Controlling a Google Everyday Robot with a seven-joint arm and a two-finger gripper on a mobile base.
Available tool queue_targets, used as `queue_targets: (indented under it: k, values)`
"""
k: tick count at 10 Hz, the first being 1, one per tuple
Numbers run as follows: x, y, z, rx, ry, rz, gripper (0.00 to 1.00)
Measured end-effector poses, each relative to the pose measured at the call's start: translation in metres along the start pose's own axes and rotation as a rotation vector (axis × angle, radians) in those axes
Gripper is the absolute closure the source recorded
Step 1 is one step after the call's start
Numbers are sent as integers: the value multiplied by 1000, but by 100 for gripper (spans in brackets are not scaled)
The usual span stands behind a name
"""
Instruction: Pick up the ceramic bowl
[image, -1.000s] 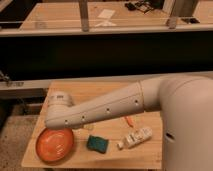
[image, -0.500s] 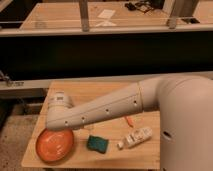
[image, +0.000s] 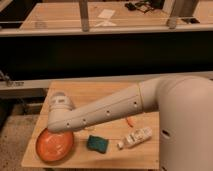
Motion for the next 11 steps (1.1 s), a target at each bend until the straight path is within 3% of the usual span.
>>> queue_targets:
  k: [9, 11]
  values:
    - [-7, 0, 21, 24, -26, -95, 33]
    - [-10, -3, 27, 29, -32, -125, 41]
